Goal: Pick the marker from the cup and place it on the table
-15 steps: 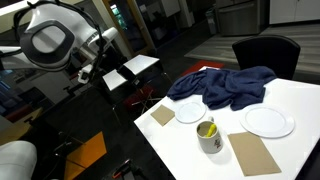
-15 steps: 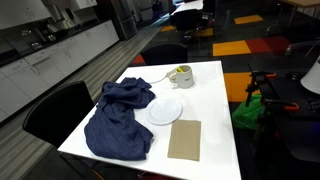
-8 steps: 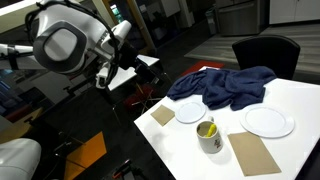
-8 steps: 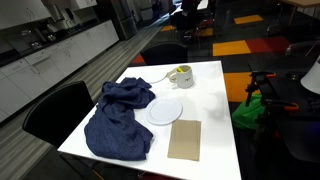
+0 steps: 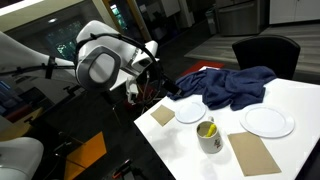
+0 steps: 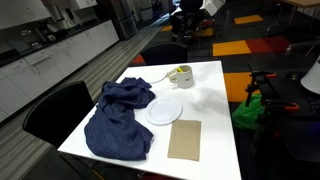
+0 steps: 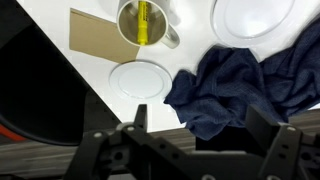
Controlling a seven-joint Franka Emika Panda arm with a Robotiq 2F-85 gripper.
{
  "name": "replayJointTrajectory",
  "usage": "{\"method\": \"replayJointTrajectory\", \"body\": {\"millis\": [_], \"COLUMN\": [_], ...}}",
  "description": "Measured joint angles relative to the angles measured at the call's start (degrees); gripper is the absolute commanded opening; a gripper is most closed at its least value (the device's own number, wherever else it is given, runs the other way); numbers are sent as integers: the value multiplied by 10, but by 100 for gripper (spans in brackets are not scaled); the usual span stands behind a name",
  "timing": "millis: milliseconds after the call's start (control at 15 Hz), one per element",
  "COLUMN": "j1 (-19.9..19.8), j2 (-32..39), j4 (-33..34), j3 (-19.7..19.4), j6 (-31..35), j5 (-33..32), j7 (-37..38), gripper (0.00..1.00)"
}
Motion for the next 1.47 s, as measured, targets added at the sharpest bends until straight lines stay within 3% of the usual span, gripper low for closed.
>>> {"method": "replayJointTrajectory", "body": {"millis": [600,1200,1467], "j1": [-68,-74,-74], "j2": [100,151,143], "j4": [17,34,40], "j3": [19,12,3], "j6": [17,17,17], "j5": [-158,-177,-244], "j7": [209,230,275], "gripper": [100,100,100]}}
